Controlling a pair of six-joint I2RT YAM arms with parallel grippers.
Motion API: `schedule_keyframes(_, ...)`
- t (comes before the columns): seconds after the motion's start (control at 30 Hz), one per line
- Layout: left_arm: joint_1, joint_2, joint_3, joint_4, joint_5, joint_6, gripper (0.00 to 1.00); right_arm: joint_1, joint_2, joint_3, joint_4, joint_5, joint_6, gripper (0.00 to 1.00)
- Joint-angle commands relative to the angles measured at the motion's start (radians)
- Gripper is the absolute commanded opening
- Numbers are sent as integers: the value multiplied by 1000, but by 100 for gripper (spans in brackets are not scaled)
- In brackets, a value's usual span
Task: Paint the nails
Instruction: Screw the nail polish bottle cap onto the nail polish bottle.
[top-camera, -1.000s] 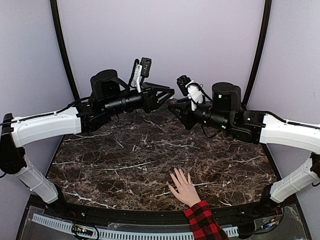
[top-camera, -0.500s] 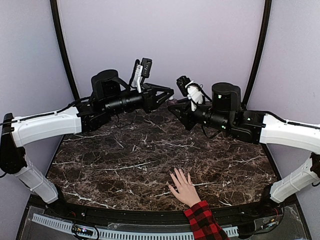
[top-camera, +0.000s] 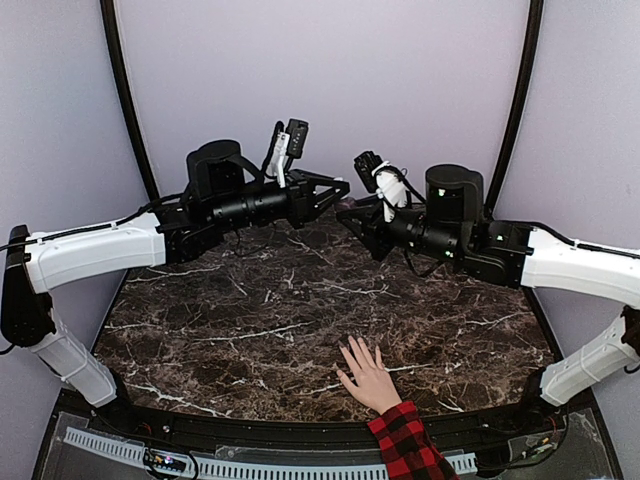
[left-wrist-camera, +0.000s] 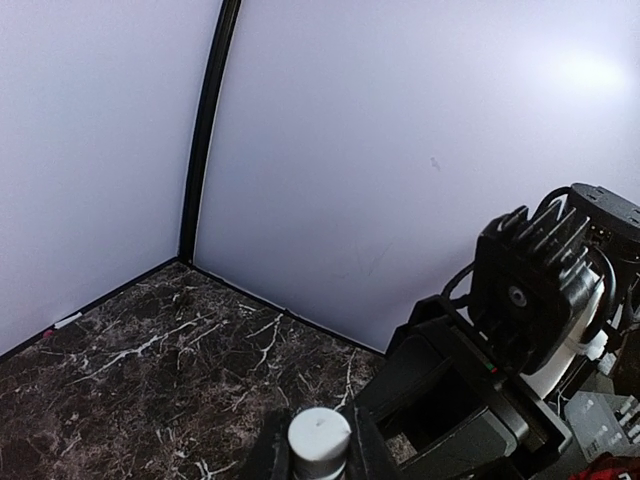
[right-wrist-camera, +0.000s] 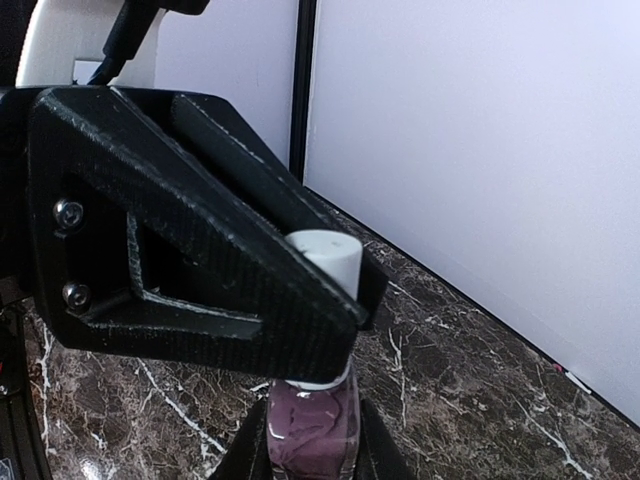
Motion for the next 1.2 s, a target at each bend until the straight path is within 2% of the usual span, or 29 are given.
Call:
schedule_keyframes(0.0,-1,-12,13,15,64,24,0,2,-51,8,56,-60,-25,0)
schedule_keyframes(0.57,-1,54,52,30,489,30,0,-47,-144,3,80,-589,-93,0)
schedule_keyframes(0.93,-1,123,92,51,703,-4,0,-59,-158,54,84,-855,-120,0)
schedule_keyframes(1.17,-1,145,94,96,808,-32,0,-60,-149,89,82,-950,-121,0)
